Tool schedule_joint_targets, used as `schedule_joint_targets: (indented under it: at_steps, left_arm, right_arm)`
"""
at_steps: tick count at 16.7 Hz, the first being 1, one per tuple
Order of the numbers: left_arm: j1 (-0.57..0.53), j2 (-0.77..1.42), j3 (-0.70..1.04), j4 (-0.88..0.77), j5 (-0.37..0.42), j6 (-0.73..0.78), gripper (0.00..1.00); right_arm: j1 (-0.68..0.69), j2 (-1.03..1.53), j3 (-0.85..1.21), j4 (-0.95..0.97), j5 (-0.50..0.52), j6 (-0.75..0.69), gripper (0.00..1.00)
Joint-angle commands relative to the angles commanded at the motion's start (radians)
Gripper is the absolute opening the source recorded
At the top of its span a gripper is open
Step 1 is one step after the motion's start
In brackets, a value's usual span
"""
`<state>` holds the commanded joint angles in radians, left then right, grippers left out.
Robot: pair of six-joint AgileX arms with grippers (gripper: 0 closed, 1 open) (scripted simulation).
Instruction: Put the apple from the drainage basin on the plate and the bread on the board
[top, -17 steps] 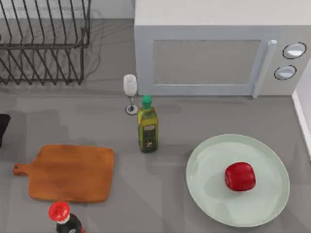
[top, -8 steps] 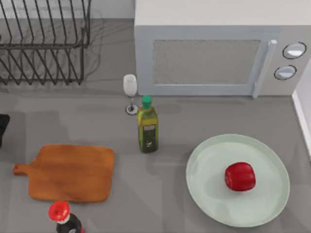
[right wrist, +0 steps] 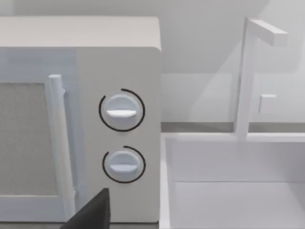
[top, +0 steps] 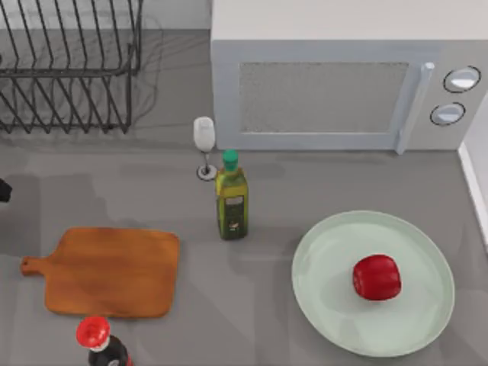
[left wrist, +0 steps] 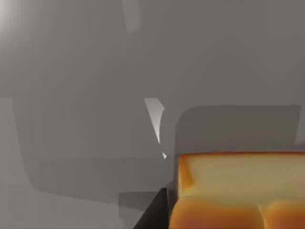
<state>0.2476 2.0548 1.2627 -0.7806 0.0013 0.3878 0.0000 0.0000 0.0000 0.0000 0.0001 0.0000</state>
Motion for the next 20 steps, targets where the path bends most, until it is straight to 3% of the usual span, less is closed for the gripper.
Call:
schedule_joint_targets:
  at_steps: [2,12,20]
  left_arm:
    - [0.000,0.000,0.000,0.000,0.000,0.000,0.00]
    - [-0.002,-0.034,0.026,-0.030,0.009,-0.003,0.00]
    - [-0.004,-0.121,0.211,-0.335,0.009,-0.005,0.00]
  right_arm:
    - [0.000,0.000,0.000,0.000,0.000,0.000,1.00]
    - [0.000,0.000,0.000,0.000,0.000,0.000,1.00]
    - [0.000,0.000,0.000,0.000,0.000,0.000,1.00]
